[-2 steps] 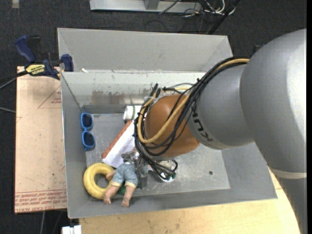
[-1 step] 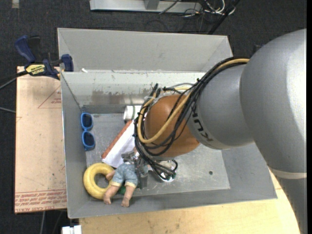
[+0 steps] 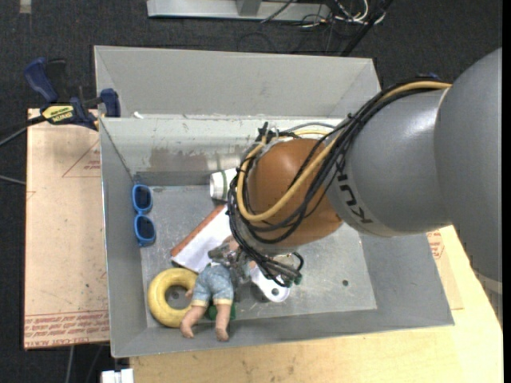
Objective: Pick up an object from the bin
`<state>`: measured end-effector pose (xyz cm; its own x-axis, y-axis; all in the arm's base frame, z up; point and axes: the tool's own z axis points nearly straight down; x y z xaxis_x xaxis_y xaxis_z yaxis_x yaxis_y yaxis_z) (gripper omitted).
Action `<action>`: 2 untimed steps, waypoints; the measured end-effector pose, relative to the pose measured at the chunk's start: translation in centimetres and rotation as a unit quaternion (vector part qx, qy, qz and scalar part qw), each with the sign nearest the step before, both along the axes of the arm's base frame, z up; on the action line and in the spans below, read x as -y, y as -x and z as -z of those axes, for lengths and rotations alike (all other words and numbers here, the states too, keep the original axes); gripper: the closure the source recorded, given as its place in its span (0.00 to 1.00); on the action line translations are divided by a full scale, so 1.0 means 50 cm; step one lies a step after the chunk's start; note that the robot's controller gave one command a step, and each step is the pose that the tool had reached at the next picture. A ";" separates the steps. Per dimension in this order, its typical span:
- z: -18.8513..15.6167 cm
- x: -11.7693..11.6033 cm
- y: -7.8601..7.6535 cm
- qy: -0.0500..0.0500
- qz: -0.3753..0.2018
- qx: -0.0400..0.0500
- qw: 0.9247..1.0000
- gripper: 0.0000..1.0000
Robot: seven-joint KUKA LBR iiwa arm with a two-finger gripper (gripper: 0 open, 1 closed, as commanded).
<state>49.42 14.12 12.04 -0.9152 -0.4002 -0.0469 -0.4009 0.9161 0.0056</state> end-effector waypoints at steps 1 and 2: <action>-0.115 0.005 0.001 -0.003 0.029 0.004 1.000 1.00; -0.225 0.005 0.001 0.000 -0.014 0.002 1.000 1.00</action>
Offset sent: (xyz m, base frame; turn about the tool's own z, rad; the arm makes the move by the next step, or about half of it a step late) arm -0.0007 -0.0033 0.1228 -0.0383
